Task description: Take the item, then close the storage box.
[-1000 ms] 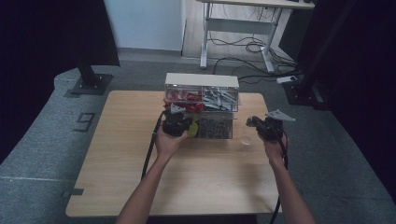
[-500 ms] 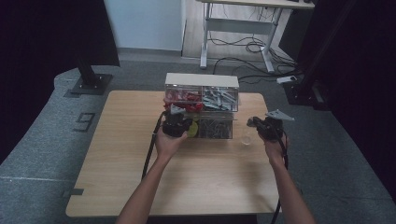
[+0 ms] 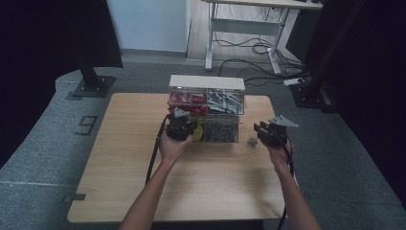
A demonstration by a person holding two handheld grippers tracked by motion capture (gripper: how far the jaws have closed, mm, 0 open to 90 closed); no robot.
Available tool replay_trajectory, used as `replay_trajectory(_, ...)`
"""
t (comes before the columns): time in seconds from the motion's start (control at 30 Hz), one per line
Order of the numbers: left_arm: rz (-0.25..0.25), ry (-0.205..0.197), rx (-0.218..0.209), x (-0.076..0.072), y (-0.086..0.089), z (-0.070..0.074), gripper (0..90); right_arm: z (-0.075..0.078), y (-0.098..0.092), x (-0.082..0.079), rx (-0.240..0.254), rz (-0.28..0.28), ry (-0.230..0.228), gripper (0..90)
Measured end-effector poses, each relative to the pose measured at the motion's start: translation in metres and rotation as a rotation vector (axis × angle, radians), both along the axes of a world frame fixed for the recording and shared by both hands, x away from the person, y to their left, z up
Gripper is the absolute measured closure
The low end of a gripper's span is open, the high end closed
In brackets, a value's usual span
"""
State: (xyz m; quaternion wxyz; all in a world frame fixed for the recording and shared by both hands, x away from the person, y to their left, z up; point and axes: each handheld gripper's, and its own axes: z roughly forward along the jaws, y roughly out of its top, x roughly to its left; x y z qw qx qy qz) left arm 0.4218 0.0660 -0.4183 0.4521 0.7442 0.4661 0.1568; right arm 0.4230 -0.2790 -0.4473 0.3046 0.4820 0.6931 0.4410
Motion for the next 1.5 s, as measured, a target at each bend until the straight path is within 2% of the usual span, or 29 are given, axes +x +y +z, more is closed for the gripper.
replay_trajectory(0.2, 0.001, 0.001, -0.003, 0.0, 0.0, -0.001, 90.0, -0.009, 0.003, -0.014, 0.007, 0.025, 0.002, 66.1)
replay_trajectory(0.8, -0.005, 0.005, -0.002, -0.002, 0.001, -0.001, 90.0, -0.032, 0.0, -0.053, 0.119, 0.069, 0.004, 62.9)
replay_trajectory(1.0, -0.006, 0.007, -0.005, -0.003, 0.001, -0.003, 90.0, -0.034, -0.004, -0.065, 0.161, 0.08, 0.01, 62.7)
replay_trajectory(1.5, -0.01, 0.016, 0.003, -0.009, 0.003, -0.012, 90.0, -0.054, -0.012, -0.086, 0.175, 0.081, 0.031, 62.7)
